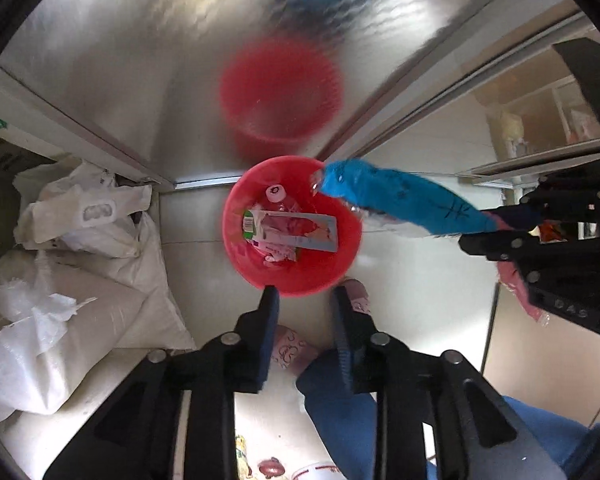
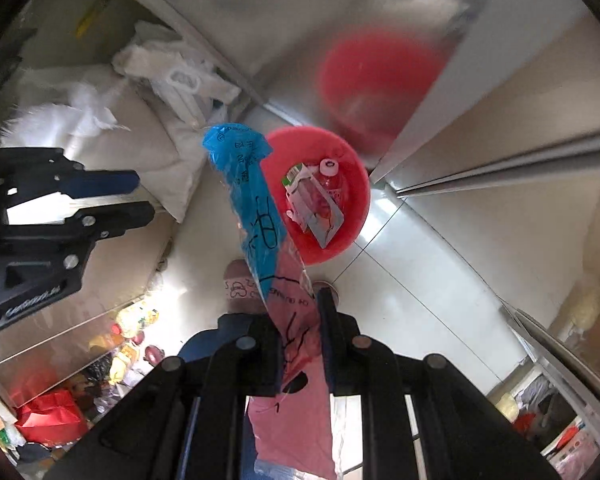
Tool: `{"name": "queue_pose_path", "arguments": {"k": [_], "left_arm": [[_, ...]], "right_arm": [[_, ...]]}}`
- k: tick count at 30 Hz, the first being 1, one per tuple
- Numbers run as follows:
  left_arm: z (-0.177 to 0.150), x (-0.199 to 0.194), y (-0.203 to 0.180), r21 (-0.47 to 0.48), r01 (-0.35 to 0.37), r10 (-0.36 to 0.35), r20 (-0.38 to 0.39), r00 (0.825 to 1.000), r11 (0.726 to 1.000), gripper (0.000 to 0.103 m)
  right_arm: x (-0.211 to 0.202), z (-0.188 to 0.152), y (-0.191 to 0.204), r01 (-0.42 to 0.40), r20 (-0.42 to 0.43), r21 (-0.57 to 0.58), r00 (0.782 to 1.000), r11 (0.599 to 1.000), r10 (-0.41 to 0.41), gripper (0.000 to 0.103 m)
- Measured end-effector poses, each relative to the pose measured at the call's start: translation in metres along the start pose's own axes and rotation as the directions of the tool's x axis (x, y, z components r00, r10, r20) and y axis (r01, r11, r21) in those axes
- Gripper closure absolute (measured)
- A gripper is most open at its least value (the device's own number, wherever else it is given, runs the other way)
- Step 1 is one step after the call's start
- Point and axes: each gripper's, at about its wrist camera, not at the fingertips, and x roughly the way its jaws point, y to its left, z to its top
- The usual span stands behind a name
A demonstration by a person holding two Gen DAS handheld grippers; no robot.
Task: Collect trash
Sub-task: 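Open both tools to drop packaging and bag into the red bin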
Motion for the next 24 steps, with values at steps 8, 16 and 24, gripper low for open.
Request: {"name": "queue_pose_path", "arguments": {"k": [8,16,24], "left_arm": [[-0.008,0.044,0.03,-0.106,0.025,-0.024,0.005,1.0,0.994,0.022],[-0.022,0.053,0.032,-0.091,-0.031,0.031,0.004,1.0,0.995,0.016],[-0.028,0.035,0.027,-0.071,-0.055,0.057,0.027,0.998,0.996,0.0]], "right_arm": [[0.049,0.012,-0.02,0.021,0.0,-0.017,1.0,1.0,-0.021,0.089],[0.059,0.011,-0.024,0.012,0.043,-0.055,0.999,0.998,-0.01,0.04],[0.035,0.004,-0.017,0.024,0.128,-0.063,0.992,0.998,-0.016,0.022]]}}
